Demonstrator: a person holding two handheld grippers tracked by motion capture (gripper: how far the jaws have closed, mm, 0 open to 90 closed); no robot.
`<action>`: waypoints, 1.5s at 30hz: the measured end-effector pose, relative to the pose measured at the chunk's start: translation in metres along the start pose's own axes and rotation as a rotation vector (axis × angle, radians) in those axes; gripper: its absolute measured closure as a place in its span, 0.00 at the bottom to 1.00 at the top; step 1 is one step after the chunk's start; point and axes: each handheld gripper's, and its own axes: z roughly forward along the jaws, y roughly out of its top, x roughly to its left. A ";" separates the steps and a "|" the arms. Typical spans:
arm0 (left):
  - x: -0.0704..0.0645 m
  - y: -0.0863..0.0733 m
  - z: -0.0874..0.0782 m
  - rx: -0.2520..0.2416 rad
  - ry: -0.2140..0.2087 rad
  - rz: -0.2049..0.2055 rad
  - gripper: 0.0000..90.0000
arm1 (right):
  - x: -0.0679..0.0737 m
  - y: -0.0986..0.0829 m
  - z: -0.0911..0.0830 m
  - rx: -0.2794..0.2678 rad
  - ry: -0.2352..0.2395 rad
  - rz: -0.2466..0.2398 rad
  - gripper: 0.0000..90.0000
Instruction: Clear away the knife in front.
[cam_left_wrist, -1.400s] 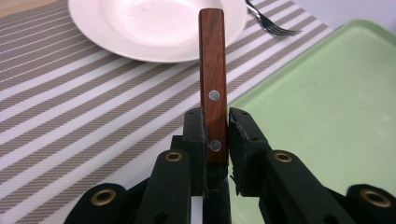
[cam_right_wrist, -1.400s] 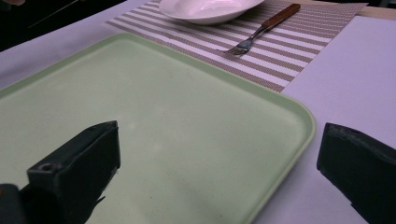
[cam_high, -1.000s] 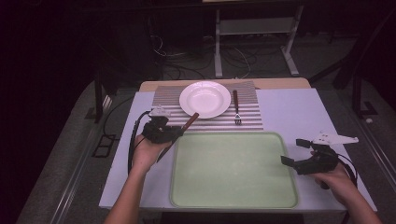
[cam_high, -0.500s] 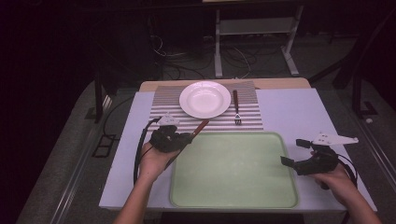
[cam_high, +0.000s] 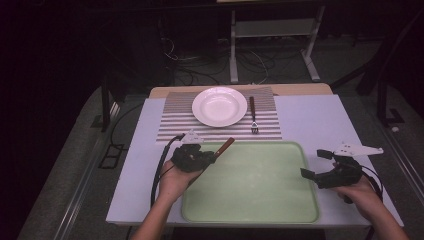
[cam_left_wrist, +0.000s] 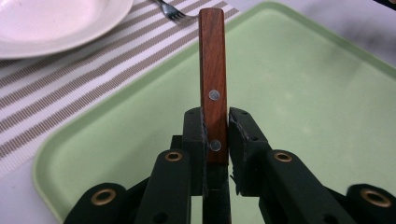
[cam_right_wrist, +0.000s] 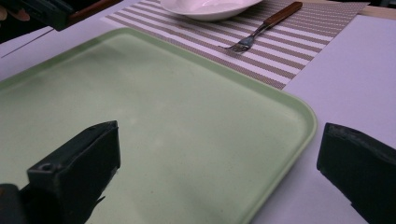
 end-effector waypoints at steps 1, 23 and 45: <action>0.000 -0.002 0.001 0.002 0.000 -0.002 0.86 | 0.000 0.000 0.000 0.000 0.000 -0.001 0.00; 0.002 -0.018 0.034 0.091 0.005 0.008 0.85 | 0.000 0.000 0.000 0.001 -0.002 -0.005 0.00; 0.007 -0.021 0.040 0.094 0.007 -0.005 0.73 | 0.001 0.000 -0.001 0.002 -0.001 -0.006 0.00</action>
